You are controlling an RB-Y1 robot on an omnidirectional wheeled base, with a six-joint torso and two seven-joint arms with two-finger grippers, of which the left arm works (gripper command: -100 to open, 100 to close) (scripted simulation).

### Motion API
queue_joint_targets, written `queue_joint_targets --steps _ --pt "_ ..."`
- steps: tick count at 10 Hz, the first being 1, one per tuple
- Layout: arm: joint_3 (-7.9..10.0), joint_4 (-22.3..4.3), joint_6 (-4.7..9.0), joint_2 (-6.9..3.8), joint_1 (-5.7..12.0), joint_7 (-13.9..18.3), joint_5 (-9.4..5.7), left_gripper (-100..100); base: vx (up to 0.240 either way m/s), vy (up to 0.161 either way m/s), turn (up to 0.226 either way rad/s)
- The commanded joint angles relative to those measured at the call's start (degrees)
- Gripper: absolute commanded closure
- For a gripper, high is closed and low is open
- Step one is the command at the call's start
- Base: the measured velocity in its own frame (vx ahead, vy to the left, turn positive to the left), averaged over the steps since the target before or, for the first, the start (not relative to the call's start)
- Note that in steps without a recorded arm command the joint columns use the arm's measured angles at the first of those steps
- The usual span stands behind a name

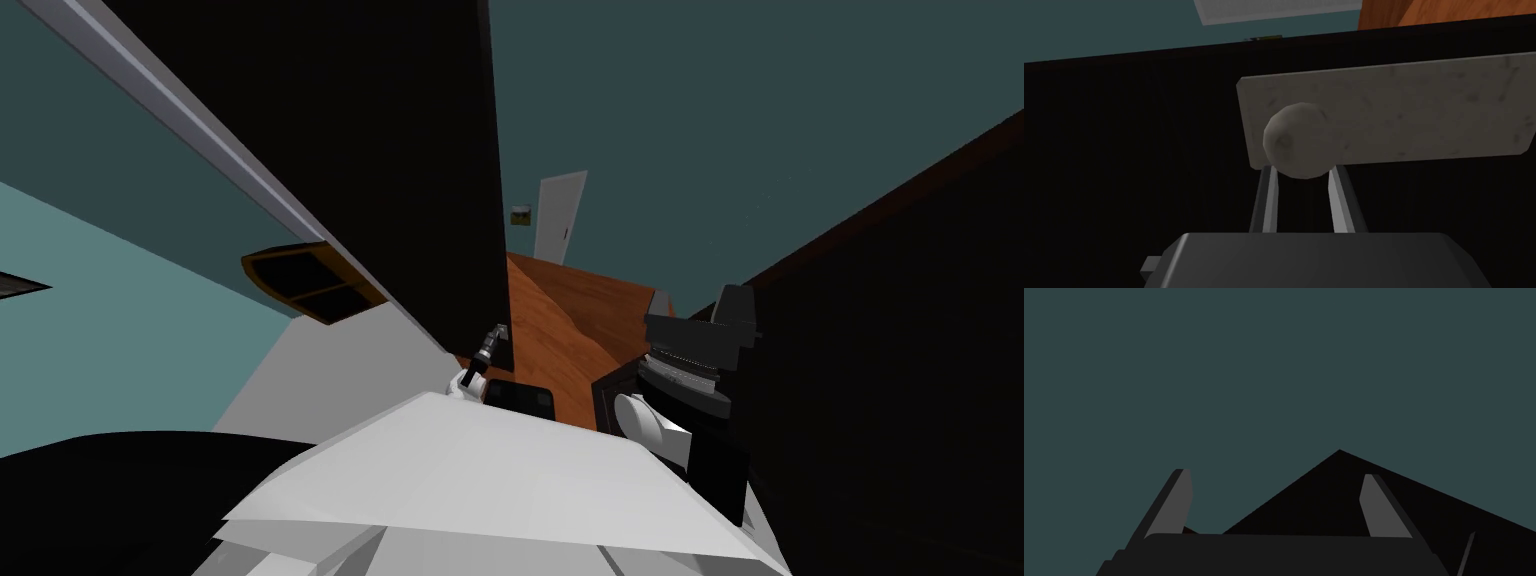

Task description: Push the door open

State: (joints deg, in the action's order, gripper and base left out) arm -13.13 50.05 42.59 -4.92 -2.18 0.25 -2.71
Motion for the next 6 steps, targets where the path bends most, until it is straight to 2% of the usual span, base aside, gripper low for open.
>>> queue_joint_targets --steps 1,2,3,5,6 --pt "1.66 -1.0 0.24 -0.12 0.73 -0.5 -0.64 100 0.153 -0.060 0.096" --pt "2.57 -1.2 0.23 -0.14 0.89 -0.7 -1.00 100 0.175 -0.091 0.075" --pt "1.74 0.6 -0.32 -0.04 -0.33 -0.5 -0.89 -100 -0.060 -0.108 0.108" --pt "1.76 0.9 -0.38 0.17 -0.62 -0.5 -1.03 -100 -0.216 -0.039 0.034" --pt "1.77 1.1 -0.42 0.36 -0.82 -0.5 -1.13 -100 -0.238 -0.107 0.058"
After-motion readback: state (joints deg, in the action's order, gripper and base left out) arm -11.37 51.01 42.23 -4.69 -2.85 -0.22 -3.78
